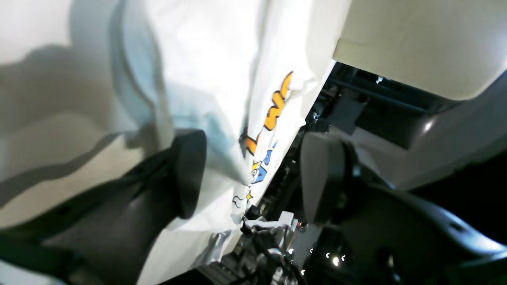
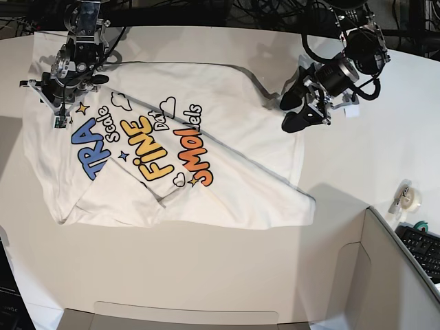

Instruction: Layout the t-shirt on the table in an organized manner, then fold the t-shirt properly

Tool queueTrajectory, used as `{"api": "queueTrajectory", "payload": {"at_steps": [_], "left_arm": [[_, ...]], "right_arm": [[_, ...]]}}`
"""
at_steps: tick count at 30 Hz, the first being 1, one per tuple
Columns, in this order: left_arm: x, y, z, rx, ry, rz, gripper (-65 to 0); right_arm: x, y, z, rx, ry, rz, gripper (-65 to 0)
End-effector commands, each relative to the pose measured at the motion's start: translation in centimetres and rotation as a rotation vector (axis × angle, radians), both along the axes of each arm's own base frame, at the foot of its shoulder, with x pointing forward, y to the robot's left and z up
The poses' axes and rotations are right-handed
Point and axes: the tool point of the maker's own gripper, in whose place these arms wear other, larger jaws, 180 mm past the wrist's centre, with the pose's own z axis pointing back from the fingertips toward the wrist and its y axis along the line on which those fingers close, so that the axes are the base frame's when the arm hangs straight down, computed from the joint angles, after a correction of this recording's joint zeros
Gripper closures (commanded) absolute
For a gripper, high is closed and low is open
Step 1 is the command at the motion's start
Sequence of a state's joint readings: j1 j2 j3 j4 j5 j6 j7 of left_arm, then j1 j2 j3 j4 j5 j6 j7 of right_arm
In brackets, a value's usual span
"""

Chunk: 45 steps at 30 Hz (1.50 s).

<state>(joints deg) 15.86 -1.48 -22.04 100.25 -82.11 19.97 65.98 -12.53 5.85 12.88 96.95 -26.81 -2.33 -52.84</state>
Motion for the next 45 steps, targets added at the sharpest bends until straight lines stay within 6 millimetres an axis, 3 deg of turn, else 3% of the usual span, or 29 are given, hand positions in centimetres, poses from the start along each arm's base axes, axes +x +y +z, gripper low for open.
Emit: {"api": "queueTrajectory", "payload": {"at_steps": [1,12,23,36,45], "left_arm": [[0.0,-0.4,1.2,-0.062,0.004,-0.016,-36.9],[-0.9,-0.7,0.7,-0.072,0.028,-0.021,-36.9],[-0.9,-3.2,0.1,-0.132,0.127,-0.049,-36.9],[-0.3,-6.5,-2.4,-0.069,0.231,-0.012,-36.9],[0.0,-4.6,-4.0,0.000,0.283,0.129,-34.4]], "right_arm": [[0.3,-0.2,0.6,-0.008,-0.017,0.005,-5.5],[0.4,-0.2,0.6,-0.006,-0.019,0.005,-5.5],[0.4,-0.2,0.6,-0.005,-0.019,0.004,-5.5],[0.4,-0.2,0.6,-0.005,-0.021,0.004,-5.5],[0.4,-0.2,0.6,-0.005,-0.021,0.004,-5.5]]}}
